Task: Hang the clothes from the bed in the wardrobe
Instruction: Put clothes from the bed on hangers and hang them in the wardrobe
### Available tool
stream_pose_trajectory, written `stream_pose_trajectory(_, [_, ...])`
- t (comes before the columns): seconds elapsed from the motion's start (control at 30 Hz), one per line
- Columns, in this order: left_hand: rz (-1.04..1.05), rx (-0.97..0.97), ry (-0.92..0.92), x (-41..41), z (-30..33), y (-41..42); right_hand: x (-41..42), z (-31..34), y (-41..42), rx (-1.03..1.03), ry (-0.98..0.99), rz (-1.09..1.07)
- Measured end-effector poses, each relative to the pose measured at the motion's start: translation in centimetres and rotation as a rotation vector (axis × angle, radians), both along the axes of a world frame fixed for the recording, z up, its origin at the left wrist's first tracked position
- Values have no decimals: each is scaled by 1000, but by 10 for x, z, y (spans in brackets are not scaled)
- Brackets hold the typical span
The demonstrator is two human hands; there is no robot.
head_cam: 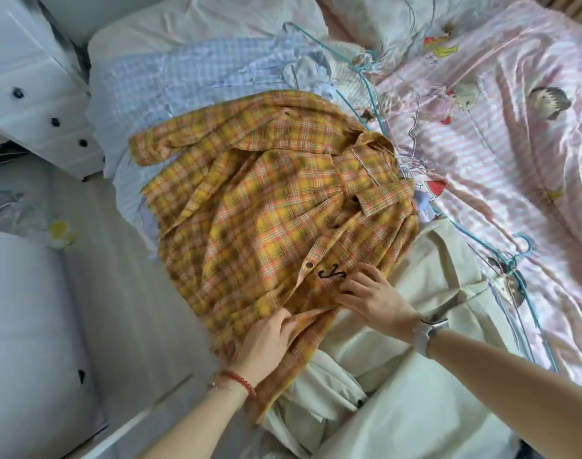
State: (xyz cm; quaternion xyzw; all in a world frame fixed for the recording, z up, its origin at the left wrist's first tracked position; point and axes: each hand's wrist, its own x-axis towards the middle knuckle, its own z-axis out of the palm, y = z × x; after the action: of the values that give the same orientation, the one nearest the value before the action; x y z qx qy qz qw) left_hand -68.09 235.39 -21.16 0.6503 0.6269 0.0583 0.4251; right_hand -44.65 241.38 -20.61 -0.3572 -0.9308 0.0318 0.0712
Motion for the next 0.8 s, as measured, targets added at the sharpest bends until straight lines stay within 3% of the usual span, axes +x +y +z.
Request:
stream_pose_trajectory(0.1, [149,72,-113,-22,14,27,-28,23,27,34,143,-63])
stream_pose_trajectory(0.2, [240,358,22,-47,34,62,-64,48,56,79,245,-199])
stream_pose_trajectory(0.27, [272,483,78,-59,46,86,-86,60,70,7,165,-344])
stream_pose_trajectory(0.37, [193,395,280,-68,51,100,-105,63,73,-324,-90,-425])
stream_pose_trajectory(0.47, [138,276,443,-67,48,75,-105,60,53,-451,-174,-413])
stream_pose_trajectory(0.8, [370,496,492,-66,83,-69,-124,88,-66,-313,61,-259])
